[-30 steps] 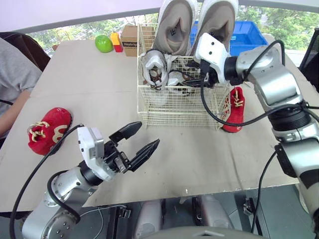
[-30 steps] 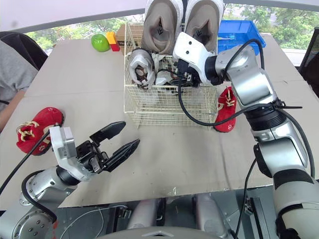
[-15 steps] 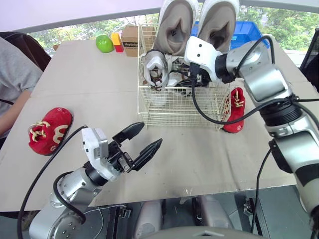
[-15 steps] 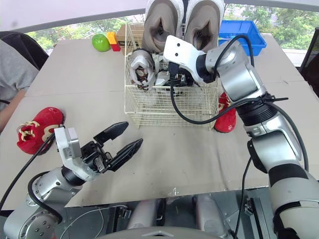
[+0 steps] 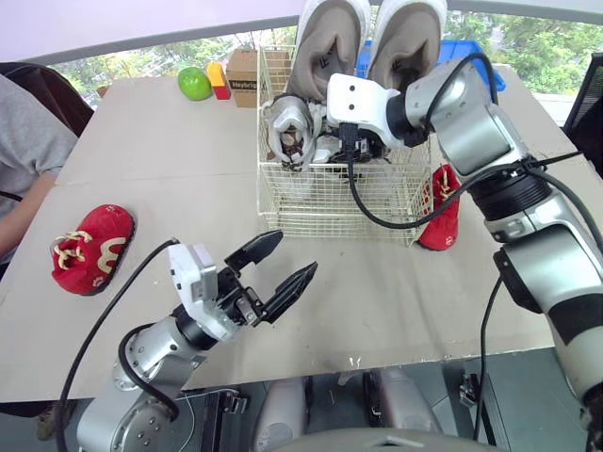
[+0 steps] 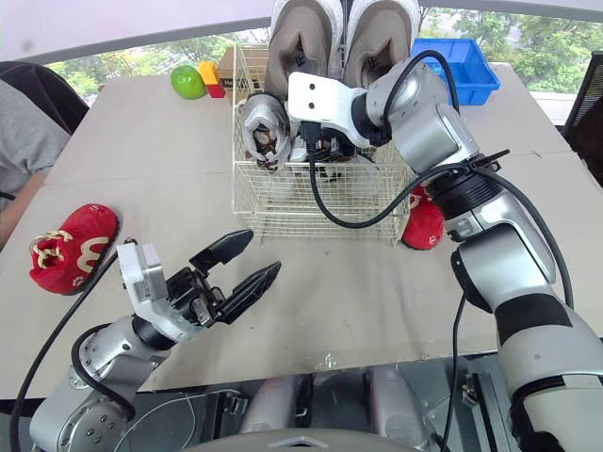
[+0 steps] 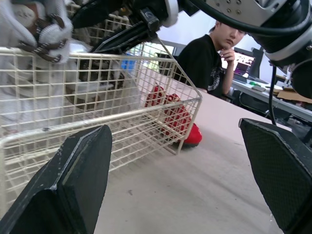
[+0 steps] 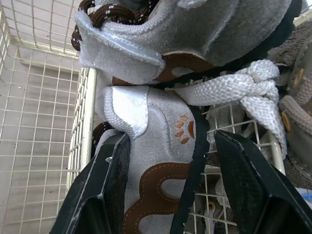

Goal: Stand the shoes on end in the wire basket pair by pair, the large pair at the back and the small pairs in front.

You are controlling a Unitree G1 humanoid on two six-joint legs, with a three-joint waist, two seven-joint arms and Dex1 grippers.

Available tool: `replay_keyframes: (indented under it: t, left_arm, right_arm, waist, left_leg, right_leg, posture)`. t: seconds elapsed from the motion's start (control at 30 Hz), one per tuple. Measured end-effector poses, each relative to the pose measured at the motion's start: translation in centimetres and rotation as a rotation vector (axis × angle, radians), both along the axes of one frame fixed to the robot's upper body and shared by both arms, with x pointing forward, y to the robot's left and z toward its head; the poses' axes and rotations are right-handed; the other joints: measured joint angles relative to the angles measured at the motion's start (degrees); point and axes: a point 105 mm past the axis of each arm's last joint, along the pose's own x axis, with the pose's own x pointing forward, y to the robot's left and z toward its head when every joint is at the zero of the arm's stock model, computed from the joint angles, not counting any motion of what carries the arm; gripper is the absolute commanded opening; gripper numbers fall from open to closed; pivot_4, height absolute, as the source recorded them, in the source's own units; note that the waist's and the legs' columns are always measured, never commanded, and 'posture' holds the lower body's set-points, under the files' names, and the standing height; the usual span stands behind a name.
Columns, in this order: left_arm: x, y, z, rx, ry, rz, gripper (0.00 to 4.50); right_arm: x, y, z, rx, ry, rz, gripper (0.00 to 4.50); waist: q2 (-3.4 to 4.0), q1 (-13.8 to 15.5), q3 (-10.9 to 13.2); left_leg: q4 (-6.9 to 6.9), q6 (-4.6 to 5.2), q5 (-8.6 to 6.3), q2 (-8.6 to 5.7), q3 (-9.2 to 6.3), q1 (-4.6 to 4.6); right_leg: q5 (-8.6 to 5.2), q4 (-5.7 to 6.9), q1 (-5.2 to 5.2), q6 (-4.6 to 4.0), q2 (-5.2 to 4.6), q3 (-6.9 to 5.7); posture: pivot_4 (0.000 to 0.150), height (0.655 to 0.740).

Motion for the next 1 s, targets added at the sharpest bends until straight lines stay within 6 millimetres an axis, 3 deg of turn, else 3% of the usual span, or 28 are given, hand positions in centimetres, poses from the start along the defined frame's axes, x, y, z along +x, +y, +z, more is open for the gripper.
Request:
replay_keyframes:
  t: [0.07, 0.13, 0.2, 0.47, 0.77, 1.0]
  left_arm:
    - [0.0, 0.0, -0.2, -0.004, 0.003, 0.007, 4.5]
    - [0.0, 0.0, -0.2, -0.008, -0.001, 0.011, 4.5]
    - [0.0, 0.0, -0.3, -0.012, -0.003, 0.013, 4.5]
    - [-0.1, -0.2, -0.4, -0.02, 0.0, 0.006, 4.5]
    - [0.3, -0.1, -0.3, -0.012, -0.005, 0.002, 4.5]
    - [0.7, 0.4, 0.0, 0.011, -0.019, -0.009, 4.5]
  right_arm:
    - [0.1, 0.0, -0.4, -0.017, 0.005, 0.001, 1.8]
    - [0.2, -0.1, -0.9, -0.025, 0.015, 0.0, 0.77]
    - [0.2, -0.3, -0.9, -0.024, 0.006, -0.009, 0.02]
    - [-0.8, -1.4, -1.0, 0.11, -0.008, -0.056, 0.02]
    - [-1.9, -3.4, -0.6, 0.35, -0.044, -0.237, 0.02]
    - [-1.6, -4.6, -0.2, 0.688, -0.023, -0.405, 0.02]
  waist:
    - [-0.02, 0.04, -0.01]
    - [-0.01, 0.15, -0.01]
    - [-0.02, 0.31, -0.01]
    - [-0.02, 0.75, 0.0]
    - [-0.01, 0.67, 0.01]
    - [-0.02, 0.73, 0.02]
  left_leg:
    - [0.0, 0.0, 0.0, 0.0, -0.02, -0.01]
    - [0.0, 0.0, 0.0, -0.01, -0.02, -0.02]
    - [0.01, 0.0, 0.0, -0.03, -0.04, -0.04]
    - [-0.01, 0.0, 0.0, -0.09, -0.11, -0.15]
    - [-0.05, 0.0, 0.0, -0.1, -0.15, -0.16]
    - [0.01, 0.0, 0.01, -0.11, -0.14, -0.17]
  right_leg:
    - [0.0, 0.0, 0.0, 0.0, 0.0, -0.03]
    - [0.0, 0.0, 0.0, 0.0, -0.03, -0.03]
    - [0.0, -0.01, 0.01, 0.0, -0.06, -0.05]
    - [0.0, -0.08, 0.0, 0.01, -0.17, -0.11]
    - [0.0, -0.08, -0.01, 0.01, -0.13, -0.14]
    - [0.0, -0.04, 0.0, 0.02, -0.07, -0.11]
  posture:
    - [0.15, 0.74]
    - [0.15, 0.74]
    - [0.15, 0.74]
    - [0.15, 0.74]
    - [0.15, 0.74]
    - [0.15, 0.74]
